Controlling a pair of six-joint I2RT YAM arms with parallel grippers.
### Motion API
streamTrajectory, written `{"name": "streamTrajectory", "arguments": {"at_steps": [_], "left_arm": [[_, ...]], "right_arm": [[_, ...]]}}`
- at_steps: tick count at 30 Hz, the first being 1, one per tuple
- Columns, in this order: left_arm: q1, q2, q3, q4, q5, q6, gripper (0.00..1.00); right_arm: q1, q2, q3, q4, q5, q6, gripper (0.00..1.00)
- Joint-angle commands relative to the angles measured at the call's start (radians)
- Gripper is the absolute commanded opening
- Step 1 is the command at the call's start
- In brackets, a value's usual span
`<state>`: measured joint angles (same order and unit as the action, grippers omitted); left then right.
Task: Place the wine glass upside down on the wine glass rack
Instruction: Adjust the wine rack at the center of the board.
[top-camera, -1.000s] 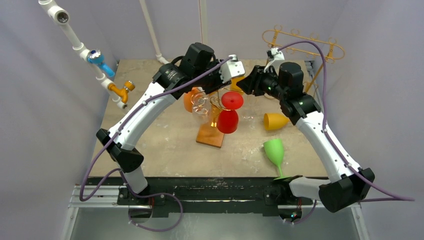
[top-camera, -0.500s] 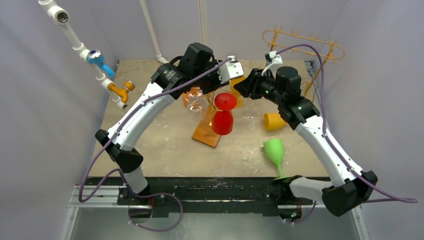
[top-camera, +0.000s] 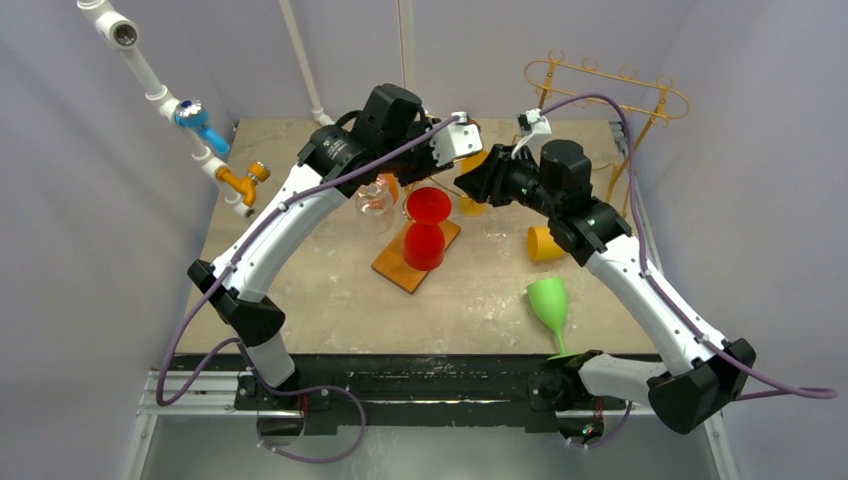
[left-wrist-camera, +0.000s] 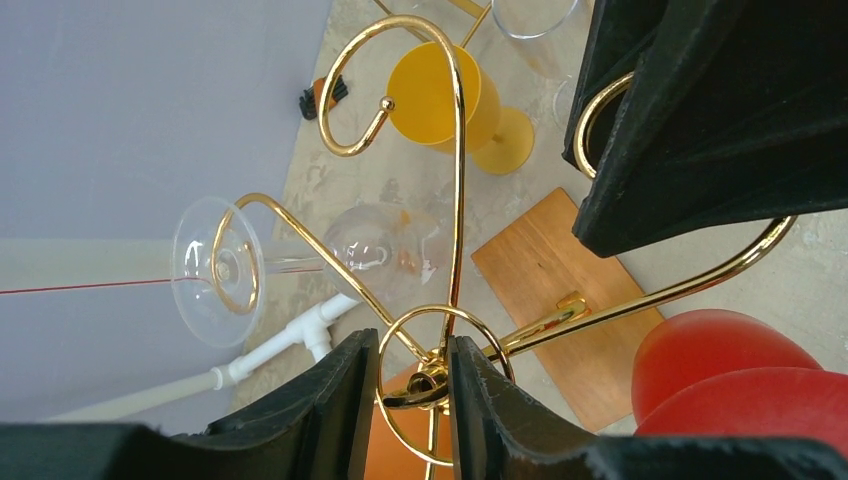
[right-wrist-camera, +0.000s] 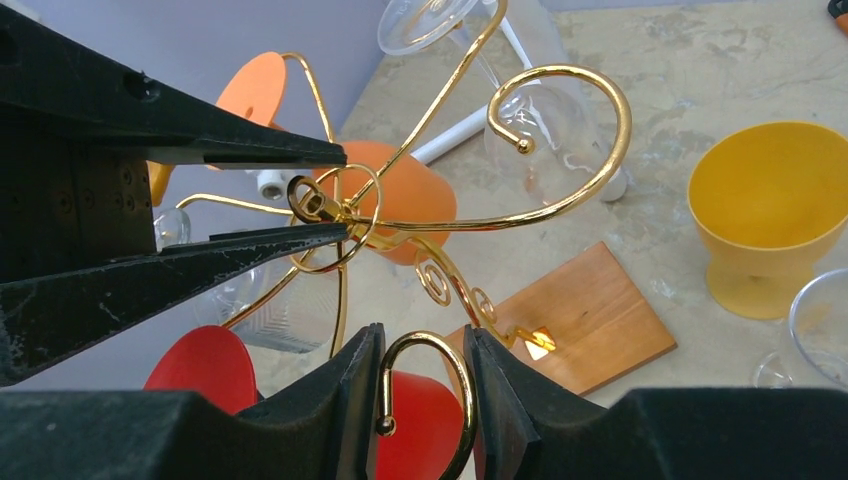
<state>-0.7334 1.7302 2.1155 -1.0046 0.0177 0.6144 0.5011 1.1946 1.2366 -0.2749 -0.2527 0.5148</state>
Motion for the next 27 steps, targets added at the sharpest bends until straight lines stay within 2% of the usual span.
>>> {"name": "streamTrajectory", "arguments": {"at_steps": [1, 6, 9, 14, 17, 18, 19, 24, 27], "left_arm": [[0.040, 0.020, 0.024, 0.125, -0.223, -0.011, 0.34], [0.039, 0.021, 0.024, 0.120, -0.223, -0.010, 0.34], [0.039, 0.022, 0.023, 0.116, -0.225, -0.007, 0.34], [0.039, 0.018, 0.021, 0.112, -0.219, -0.008, 0.34], [0.039, 0.013, 0.021, 0.109, -0.216, -0.007, 0.34], [0.040, 0.010, 0.020, 0.109, -0.215, -0.007, 0.34], [0.040, 0.007, 0.020, 0.108, -0.212, -0.007, 0.34], [0.040, -0.005, 0.015, 0.109, -0.202, -0.007, 0.34], [0.041, -0.010, 0.019, 0.112, -0.200, -0.008, 0.34]], "right_arm": [[0.061, -0.039, -0.038, -0.053, -0.119, 0.016, 0.25], [0.098, -0.033, -0.045, -0.039, -0.103, 0.037, 0.28], [0.106, -0.033, -0.045, -0.035, -0.096, 0.044, 0.35], [0.101, -0.030, 0.017, -0.109, -0.045, 0.015, 0.56], [0.083, -0.022, 0.079, -0.165, -0.016, -0.022, 0.79], [0.073, -0.020, 0.094, -0.180, -0.014, -0.032, 0.94], [0.061, -0.020, 0.105, -0.189, -0.016, -0.041, 0.98], [-0.011, -0.027, 0.157, -0.206, -0.038, -0.055, 0.99], [-0.029, -0.007, 0.191, -0.206, -0.044, -0.062, 0.96]]}}
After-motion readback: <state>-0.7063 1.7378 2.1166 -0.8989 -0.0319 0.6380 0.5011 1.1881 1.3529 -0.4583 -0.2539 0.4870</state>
